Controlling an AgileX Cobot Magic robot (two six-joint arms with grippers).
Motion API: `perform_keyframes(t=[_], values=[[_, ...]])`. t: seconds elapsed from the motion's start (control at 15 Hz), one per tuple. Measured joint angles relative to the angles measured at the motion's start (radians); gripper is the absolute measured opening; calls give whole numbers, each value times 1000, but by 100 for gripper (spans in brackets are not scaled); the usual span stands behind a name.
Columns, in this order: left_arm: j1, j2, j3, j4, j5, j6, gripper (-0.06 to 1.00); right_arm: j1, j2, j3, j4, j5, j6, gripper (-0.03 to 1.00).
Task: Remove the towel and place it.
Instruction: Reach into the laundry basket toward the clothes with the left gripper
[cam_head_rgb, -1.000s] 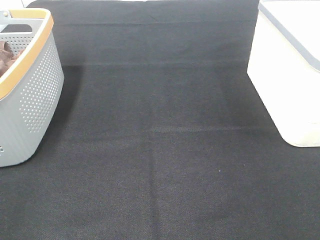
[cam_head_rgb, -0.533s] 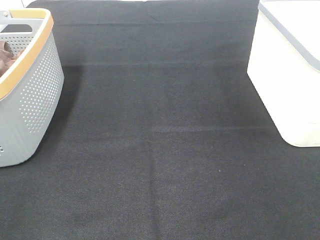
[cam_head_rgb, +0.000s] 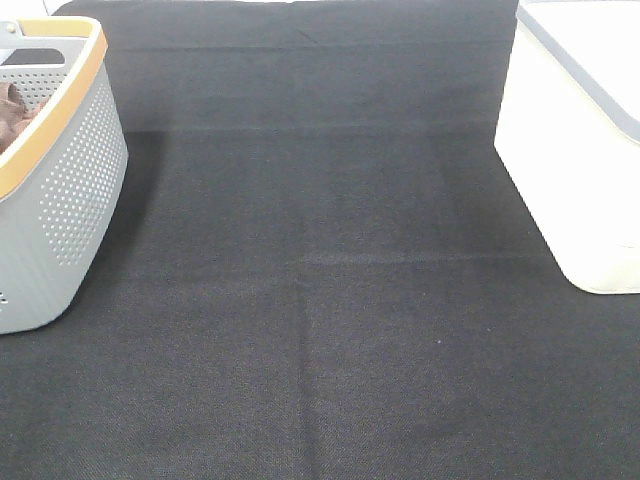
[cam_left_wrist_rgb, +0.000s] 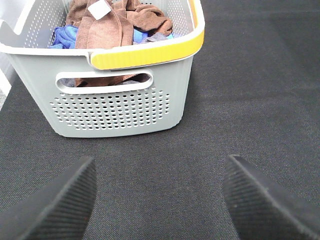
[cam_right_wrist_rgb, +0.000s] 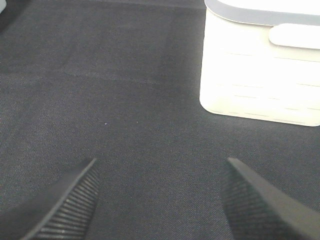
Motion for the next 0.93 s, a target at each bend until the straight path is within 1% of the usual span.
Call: perform_keyframes(t=[0.93], values=[[0, 0, 0, 0, 0, 0, 69, 0, 0, 0, 0, 0, 0, 66]])
